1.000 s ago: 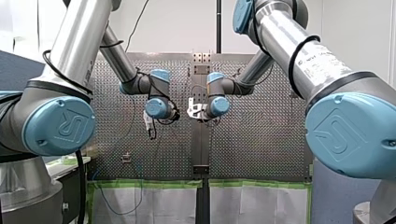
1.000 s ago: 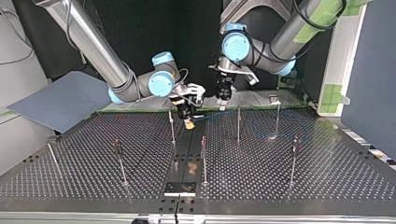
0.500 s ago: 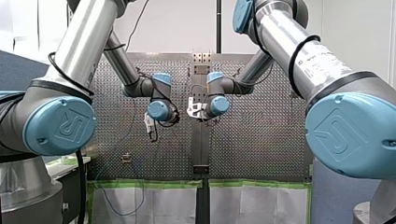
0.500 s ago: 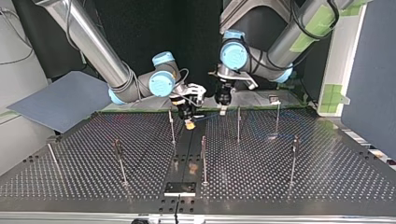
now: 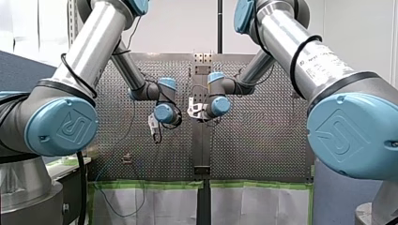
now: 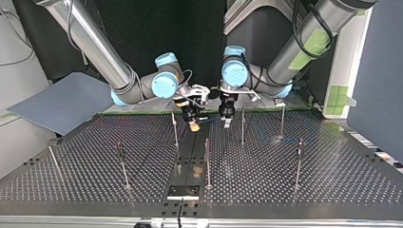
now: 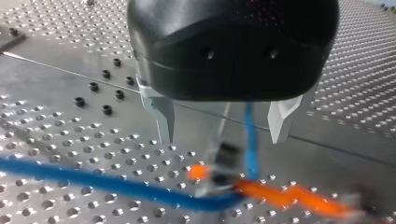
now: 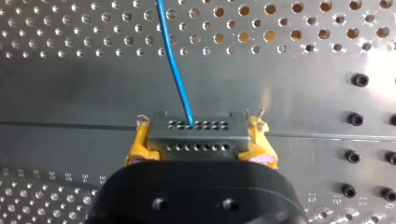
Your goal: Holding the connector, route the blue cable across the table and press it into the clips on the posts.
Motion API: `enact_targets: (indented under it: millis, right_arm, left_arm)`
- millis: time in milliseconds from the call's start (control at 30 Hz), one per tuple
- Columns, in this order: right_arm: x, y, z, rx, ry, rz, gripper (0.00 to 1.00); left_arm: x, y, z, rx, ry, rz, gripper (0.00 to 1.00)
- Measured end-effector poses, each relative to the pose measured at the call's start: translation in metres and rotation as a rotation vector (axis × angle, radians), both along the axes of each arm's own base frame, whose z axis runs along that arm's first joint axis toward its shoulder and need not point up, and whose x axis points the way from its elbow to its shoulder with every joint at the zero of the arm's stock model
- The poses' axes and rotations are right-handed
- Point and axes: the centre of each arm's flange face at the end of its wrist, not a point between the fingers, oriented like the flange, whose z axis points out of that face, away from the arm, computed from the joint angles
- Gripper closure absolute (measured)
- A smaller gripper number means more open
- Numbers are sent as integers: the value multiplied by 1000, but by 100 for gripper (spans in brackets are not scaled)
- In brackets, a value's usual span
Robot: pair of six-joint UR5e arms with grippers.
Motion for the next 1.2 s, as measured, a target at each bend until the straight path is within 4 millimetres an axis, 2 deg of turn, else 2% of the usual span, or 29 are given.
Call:
enact_targets:
  millis: [100, 133, 167, 200, 233, 300, 333, 367, 433, 467, 500, 833, 1200]
  right_arm:
    - [0, 0, 0, 1, 0, 0, 100]
    - [0, 0, 0, 1, 0, 0, 100]
    - [0, 0, 0, 1, 0, 0, 100]
    - [0, 0, 0, 1, 0, 1, 100]
    - [0, 0, 0, 1, 0, 1, 100]
    - [0, 0, 0, 1, 0, 3, 100]
    - [0, 1, 0, 1, 0, 4, 100]
    - [0, 0, 0, 1, -1, 5, 100]
    - [1, 1, 1, 1, -1, 7, 100]
    - [1, 1, 1, 1, -1, 8, 100]
    - [1, 1, 1, 1, -2, 8, 100]
    - [2, 3, 4, -2, -3, 14, 100]
    - [4, 10, 34, -26, -30, 25, 100]
  left_arm:
    - [3, -1, 4, 4, -1, 1, 0]
    - [3, -1, 4, 6, 0, 2, 10]
    - [3, -1, 4, 9, 4, 5, 10]
    - [3, -1, 4, 11, 7, 8, 18]
    - [3, -1, 4, 12, 9, 11, 34]
    - [2, 0, 3, 17, 17, 20, 34]
    - [2, 1, 3, 19, 20, 24, 62]
    - [1, 1, 3, 22, 24, 27, 62]
    - [0, 2, 2, 29, 31, 34, 82]
    - [0, 3, 2, 34, 37, 39, 82]
    - [0, 4, 1, 38, 41, 41, 98]
    - [-4, 8, -1, 62, 74, 50, 98]
    - [-9, 7, 5, 74, 94, 46, 98]
